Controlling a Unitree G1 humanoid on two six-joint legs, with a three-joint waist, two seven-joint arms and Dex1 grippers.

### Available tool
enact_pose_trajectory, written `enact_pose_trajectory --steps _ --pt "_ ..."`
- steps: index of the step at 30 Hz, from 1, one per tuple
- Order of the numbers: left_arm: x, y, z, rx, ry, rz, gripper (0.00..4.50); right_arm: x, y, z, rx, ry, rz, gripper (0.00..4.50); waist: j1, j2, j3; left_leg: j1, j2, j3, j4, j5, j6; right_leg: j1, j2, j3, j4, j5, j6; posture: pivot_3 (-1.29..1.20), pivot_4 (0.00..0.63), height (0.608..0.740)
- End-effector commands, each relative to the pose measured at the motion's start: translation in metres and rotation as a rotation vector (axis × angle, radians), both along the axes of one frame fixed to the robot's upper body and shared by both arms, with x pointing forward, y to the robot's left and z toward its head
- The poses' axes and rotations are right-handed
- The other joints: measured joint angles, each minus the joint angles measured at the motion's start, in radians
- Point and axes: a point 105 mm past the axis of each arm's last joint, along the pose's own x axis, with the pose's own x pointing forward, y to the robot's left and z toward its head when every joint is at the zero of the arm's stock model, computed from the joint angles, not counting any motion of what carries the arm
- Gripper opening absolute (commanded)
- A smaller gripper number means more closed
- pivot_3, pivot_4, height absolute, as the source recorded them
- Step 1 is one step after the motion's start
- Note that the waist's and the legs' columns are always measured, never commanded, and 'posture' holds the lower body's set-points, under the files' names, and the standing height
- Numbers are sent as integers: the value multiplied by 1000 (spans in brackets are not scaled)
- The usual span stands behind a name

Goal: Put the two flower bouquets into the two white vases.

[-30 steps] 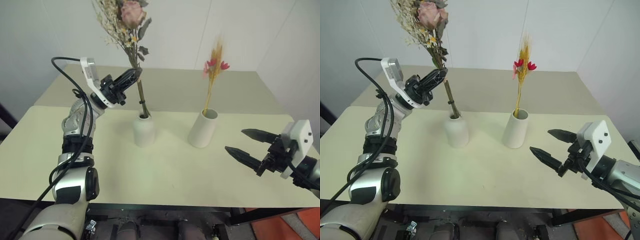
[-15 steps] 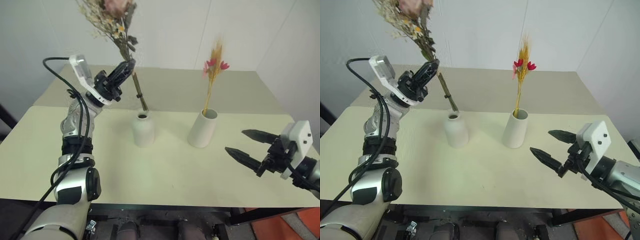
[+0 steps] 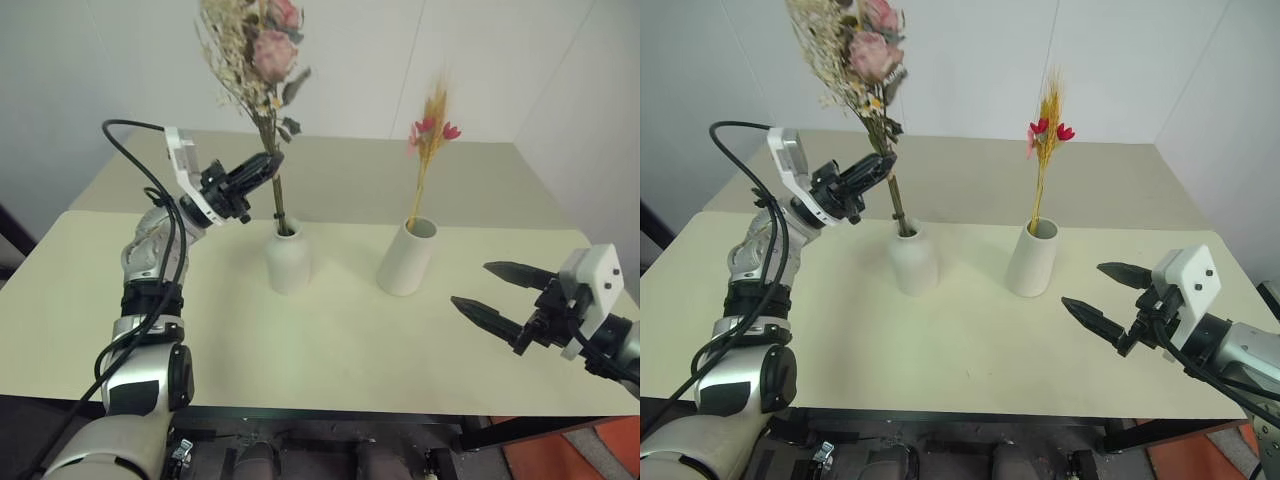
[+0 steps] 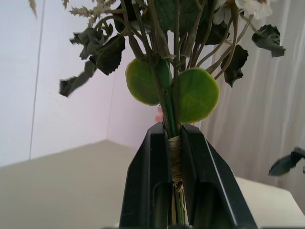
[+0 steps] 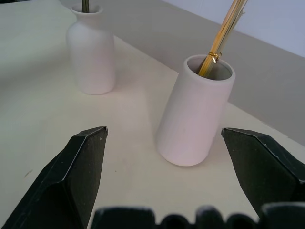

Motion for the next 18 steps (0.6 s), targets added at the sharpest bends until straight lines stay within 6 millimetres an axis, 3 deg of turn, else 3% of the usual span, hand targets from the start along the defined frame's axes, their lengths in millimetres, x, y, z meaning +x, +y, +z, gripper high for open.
enact_pose_trajectory --steps 1,7,18 --pt "-5 -4 12 21 -73 2 54 0 0 8 -17 -47 2 4500 0 0 0 0 0 0 0 0 0 0 0 0 0 0 0 0 150 740" --pt "-5 -8 -1 94 -76 -3 54 -7 1 13 -2 -63 31 4500 0 0 0 0 0 0 0 0 0 0 0 0 0 0 0 0 150 740" --pt "-13 -7 -12 225 -91 -5 3643 -13 1 13 -2 -73 63 4500 -2 0 0 0 0 0 0 0 0 0 0 0 0 0 0 0 150 740"
